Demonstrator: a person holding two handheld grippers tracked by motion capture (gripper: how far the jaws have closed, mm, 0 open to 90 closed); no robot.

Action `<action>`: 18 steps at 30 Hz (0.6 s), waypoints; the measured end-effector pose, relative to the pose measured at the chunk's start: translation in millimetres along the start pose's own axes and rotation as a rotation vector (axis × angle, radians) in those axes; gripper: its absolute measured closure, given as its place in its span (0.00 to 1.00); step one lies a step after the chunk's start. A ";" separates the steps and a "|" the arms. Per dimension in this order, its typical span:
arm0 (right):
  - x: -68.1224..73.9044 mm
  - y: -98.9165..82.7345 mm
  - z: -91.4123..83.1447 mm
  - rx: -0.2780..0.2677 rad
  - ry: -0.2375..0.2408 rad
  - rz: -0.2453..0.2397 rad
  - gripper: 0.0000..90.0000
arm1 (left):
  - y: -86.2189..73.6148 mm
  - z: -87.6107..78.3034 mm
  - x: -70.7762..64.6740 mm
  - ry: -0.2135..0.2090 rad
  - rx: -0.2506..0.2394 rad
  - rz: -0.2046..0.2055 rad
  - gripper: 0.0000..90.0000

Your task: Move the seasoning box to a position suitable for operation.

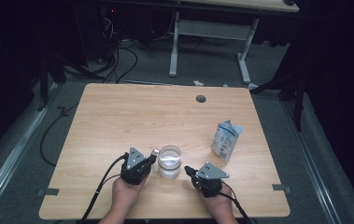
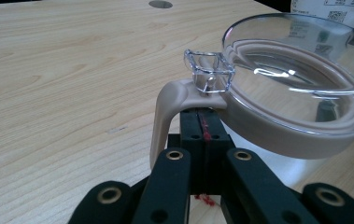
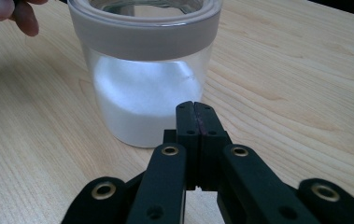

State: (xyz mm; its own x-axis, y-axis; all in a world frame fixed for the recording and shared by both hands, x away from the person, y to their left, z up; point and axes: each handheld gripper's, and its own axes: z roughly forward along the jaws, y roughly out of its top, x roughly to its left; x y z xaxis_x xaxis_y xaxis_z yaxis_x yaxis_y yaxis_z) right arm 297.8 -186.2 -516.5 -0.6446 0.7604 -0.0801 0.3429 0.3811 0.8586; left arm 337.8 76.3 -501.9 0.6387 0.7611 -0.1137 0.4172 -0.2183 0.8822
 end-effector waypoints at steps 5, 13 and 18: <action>-0.9 -0.3 -0.8 -0.004 -0.003 0.005 1.00 | 1.3 3.9 0.0 -0.001 0.005 0.008 1.00; -1.9 -0.1 -1.9 -0.007 -0.005 0.005 1.00 | 2.8 7.9 5.3 -0.006 0.009 0.007 1.00; -2.0 -0.2 -2.0 -0.007 -0.005 0.005 1.00 | 2.7 10.0 9.1 -0.007 0.013 0.010 1.00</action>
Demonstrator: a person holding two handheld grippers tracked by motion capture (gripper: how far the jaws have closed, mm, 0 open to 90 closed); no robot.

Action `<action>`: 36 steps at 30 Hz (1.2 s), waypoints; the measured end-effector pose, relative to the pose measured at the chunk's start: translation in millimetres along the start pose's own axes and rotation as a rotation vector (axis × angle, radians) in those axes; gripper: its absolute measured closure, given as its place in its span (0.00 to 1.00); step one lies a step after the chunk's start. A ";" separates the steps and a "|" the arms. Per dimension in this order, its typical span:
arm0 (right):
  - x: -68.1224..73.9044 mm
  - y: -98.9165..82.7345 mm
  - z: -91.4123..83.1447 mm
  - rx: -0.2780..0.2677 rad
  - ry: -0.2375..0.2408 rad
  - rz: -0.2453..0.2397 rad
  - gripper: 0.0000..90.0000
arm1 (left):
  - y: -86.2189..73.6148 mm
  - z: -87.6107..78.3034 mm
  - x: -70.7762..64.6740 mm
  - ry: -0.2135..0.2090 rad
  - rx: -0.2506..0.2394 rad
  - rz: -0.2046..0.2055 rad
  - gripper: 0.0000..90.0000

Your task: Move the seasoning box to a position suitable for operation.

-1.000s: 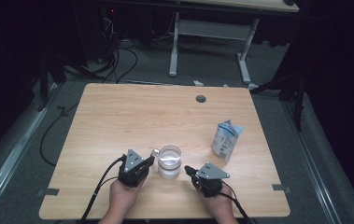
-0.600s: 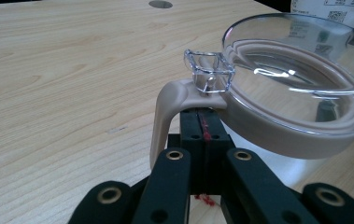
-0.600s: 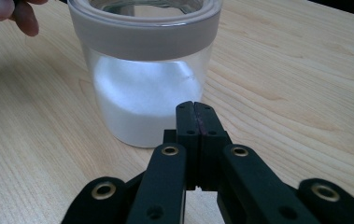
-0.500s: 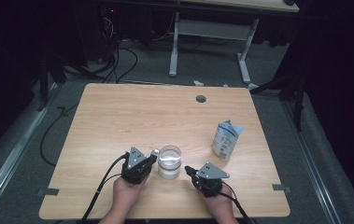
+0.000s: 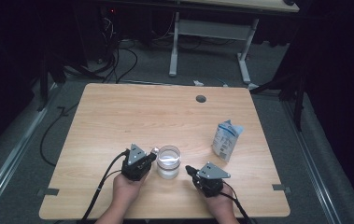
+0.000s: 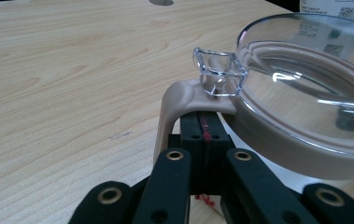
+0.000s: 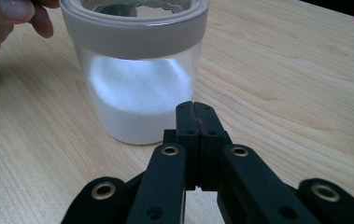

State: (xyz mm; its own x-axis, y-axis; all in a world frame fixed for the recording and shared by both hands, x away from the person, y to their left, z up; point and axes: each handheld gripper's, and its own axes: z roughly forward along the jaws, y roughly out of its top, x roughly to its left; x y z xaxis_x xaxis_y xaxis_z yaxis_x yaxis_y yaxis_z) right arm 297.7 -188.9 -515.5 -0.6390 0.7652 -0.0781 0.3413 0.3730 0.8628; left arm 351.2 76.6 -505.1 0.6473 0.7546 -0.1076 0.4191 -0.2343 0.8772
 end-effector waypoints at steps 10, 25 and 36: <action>-0.8 -0.6 0.2 0.003 0.000 0.002 1.00 | 6.2 4.5 3.9 0.013 0.015 0.020 1.00; -2.8 -2.1 0.8 0.006 -0.005 0.008 1.00 | 16.3 21.8 15.0 0.008 0.030 0.044 1.00; -3.2 -3.3 1.1 0.014 -0.008 0.007 1.00 | 16.7 23.0 18.4 0.004 0.011 0.041 1.00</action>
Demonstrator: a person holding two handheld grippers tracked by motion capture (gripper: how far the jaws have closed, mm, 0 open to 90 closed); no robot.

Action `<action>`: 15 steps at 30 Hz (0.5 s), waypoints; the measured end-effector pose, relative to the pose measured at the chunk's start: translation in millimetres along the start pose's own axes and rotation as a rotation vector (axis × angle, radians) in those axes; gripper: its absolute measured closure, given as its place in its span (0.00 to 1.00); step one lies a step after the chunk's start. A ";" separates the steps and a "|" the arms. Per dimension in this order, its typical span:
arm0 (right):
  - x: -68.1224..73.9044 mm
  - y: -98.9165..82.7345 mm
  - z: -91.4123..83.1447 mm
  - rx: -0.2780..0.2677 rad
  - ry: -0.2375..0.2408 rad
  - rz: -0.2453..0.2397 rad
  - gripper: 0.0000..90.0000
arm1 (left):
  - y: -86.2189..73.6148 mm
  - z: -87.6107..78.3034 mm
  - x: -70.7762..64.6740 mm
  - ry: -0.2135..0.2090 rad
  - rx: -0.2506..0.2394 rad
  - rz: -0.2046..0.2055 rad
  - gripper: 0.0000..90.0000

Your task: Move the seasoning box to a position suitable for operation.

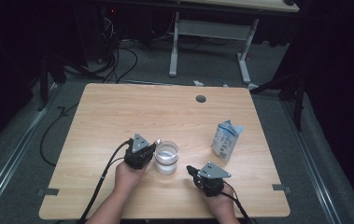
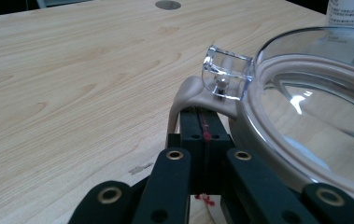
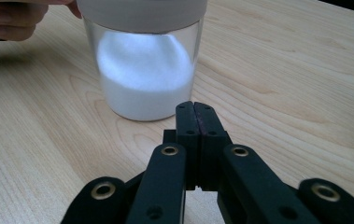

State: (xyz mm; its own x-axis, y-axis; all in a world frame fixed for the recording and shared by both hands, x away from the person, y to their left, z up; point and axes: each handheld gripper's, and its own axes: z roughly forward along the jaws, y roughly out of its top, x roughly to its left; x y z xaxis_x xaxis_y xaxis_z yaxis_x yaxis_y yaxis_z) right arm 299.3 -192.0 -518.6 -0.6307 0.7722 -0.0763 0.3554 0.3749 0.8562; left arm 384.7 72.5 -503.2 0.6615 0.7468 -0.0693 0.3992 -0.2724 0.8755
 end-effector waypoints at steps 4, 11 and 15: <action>0.2 -0.4 -0.2 0.002 0.002 0.001 1.00 | -4.5 -8.5 0.4 0.011 -0.006 -0.011 1.00; 2.2 0.2 0.4 0.001 0.005 -0.002 1.00 | -9.4 -17.1 5.1 0.036 -0.006 -0.040 1.00; 2.7 0.2 1.2 0.001 0.006 -0.006 1.00 | -7.9 -15.6 8.2 0.038 -0.011 -0.051 1.00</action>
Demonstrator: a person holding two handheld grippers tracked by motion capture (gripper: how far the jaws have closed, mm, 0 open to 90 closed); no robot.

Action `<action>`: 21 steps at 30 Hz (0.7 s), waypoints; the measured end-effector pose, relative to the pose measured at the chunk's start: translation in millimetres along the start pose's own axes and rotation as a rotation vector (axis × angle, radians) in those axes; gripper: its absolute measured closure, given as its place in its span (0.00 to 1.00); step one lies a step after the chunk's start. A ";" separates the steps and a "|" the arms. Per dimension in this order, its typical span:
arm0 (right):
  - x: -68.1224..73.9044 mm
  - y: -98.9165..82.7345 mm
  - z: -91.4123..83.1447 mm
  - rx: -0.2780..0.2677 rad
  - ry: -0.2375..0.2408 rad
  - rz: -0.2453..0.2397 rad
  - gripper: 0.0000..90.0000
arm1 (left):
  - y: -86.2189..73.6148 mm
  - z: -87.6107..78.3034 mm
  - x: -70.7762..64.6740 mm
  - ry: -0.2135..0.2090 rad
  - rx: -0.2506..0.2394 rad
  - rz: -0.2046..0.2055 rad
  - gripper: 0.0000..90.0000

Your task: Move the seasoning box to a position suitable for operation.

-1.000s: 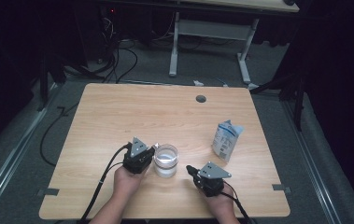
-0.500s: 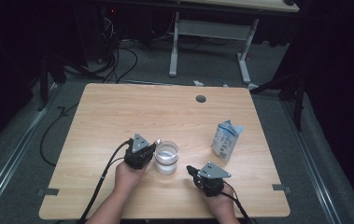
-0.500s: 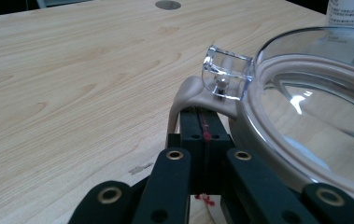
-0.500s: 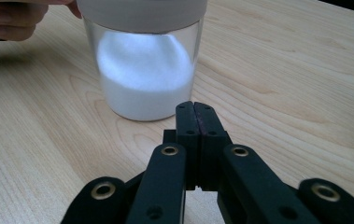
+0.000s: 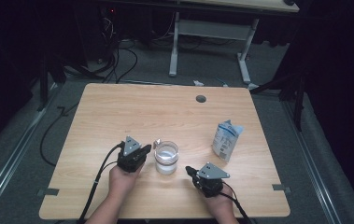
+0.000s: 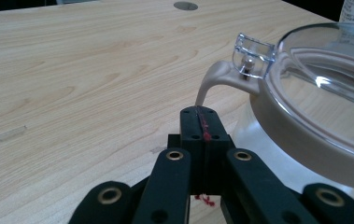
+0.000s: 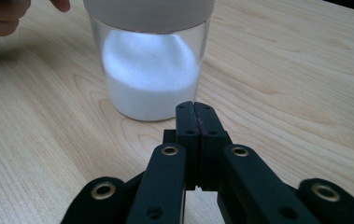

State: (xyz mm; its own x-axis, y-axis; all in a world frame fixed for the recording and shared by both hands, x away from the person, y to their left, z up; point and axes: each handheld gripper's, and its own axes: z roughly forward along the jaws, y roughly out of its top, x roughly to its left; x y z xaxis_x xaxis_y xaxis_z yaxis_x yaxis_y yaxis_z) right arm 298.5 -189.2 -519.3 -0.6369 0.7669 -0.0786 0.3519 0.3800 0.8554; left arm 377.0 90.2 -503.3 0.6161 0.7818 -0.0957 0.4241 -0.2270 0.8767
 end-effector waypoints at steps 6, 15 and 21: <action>-0.9 -0.6 0.0 0.004 -0.001 0.001 1.00 | -0.3 6.3 -0.7 -0.005 0.014 0.005 1.00; -1.6 -0.5 -0.8 -0.002 -0.001 0.007 1.00 | 2.5 11.7 -2.8 -0.005 0.020 0.013 1.00; -1.7 -0.8 -0.4 0.000 -0.001 0.004 1.00 | 4.2 13.8 -2.2 -0.003 0.023 0.015 1.00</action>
State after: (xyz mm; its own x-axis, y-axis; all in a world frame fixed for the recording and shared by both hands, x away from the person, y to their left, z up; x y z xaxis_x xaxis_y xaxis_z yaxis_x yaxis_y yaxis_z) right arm 299.0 -191.0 -519.6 -0.6349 0.7690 -0.0751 0.3546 0.3763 0.8559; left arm 386.6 79.6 -505.9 0.6249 0.7762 -0.0837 0.4297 -0.2524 0.8670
